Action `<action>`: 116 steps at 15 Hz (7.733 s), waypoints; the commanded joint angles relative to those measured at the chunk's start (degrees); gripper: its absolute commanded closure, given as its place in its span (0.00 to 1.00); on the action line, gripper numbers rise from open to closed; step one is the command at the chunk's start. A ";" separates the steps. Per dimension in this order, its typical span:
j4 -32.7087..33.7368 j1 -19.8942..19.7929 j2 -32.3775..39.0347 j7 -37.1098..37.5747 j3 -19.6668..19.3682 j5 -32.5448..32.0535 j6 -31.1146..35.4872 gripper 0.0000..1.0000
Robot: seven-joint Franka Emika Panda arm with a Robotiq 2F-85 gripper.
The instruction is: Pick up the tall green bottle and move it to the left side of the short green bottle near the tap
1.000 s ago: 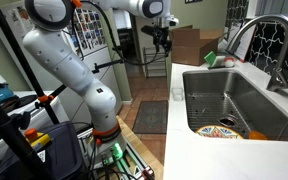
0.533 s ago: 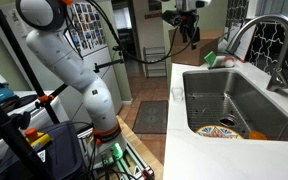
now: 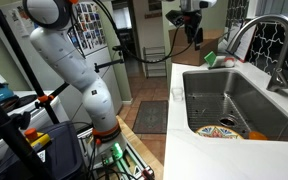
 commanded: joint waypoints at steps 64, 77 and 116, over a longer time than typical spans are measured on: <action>48.16 -20.29 56.32 -9.96 -7.86 -2.94 17.98 0.00; 49.89 -20.56 59.15 -10.34 -8.22 1.55 20.96 0.01; 46.92 -18.99 51.78 -2.60 -13.33 0.80 17.42 0.00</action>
